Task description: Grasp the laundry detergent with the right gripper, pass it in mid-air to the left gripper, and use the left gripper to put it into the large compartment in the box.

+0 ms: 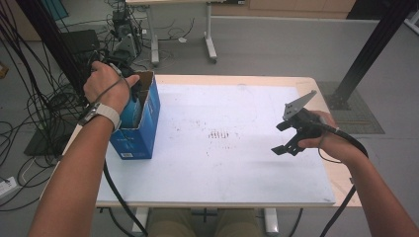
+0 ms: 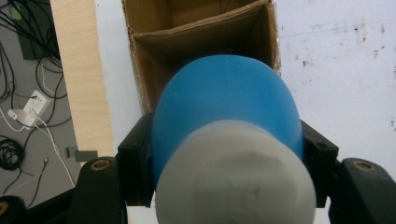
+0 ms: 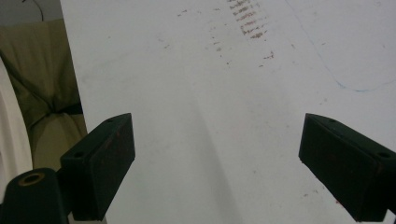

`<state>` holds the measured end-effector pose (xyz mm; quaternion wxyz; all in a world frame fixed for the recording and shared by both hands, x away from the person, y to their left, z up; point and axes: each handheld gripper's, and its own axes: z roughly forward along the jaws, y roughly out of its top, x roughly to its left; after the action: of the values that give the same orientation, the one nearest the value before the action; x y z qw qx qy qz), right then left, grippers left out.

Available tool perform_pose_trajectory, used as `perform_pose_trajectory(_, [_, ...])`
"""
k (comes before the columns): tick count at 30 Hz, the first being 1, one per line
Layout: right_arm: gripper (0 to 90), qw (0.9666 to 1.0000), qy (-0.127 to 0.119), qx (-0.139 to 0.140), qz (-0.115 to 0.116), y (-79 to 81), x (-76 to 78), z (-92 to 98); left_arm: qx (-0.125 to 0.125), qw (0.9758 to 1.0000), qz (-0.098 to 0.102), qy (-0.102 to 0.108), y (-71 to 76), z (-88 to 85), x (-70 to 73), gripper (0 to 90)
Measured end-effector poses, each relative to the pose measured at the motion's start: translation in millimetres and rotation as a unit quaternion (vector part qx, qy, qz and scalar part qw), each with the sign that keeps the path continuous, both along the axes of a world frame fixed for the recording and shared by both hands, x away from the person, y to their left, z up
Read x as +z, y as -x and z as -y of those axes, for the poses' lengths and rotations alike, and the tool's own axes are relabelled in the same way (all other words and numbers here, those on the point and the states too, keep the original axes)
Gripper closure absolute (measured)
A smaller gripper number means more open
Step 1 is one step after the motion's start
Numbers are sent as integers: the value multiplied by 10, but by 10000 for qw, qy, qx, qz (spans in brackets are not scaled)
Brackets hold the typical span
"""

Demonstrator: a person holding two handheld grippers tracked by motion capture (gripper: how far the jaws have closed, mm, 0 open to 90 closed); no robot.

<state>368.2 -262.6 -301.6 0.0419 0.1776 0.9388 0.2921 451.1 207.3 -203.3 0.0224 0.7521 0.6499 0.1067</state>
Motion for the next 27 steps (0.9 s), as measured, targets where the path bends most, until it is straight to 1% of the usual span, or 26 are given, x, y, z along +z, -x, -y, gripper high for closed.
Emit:
perform_pose_trajectory(4, [107,10000,-3,-17,1,-1,-3,5,19,10000,3,41,-6,-21,-75,373])
perform_pose_trajectory(8, [107,10000,7,-23,-14,2,-7,5,-10,10000,-24,18,-13,-20,-149,373])
perform_pose_trajectory(11, [106,10000,1,-26,-16,4,-19,7,-10,10000,11,-4,-17,-13,-181,373])
perform_pose_trajectory(13, [107,10000,9,-26,-22,5,-26,10,-11,10000,-5,0,-20,-17,-211,373])
perform_pose_trajectory(15, [106,10000,3,-41,-29,6,-35,18,6,10000,20,20,-20,-26,-238,373])
perform_pose_trajectory(16, [107,10000,-7,-43,-32,6,-40,22,0,10000,-16,12,-23,-28,-254,373])
perform_pose_trajectory(20, [106,10000,5,-65,-54,12,-48,31,-19,10000,-2,-6,-20,-31,-303,373])
perform_pose_trajectory(21, [106,10000,4,-61,-49,10,-49,33,-28,10000,-32,-24,-21,-30,-314,373])
perform_pose_trajectory(23, [106,10000,-1,-61,-50,10,-49,32,-28,10000,-11,-26,-19,-28,-333,373])
perform_pose_trajectory(27, [106,10000,-8,-58,-53,7,-59,34,-49,10000,-38,-33,-21,-26,-375,373])
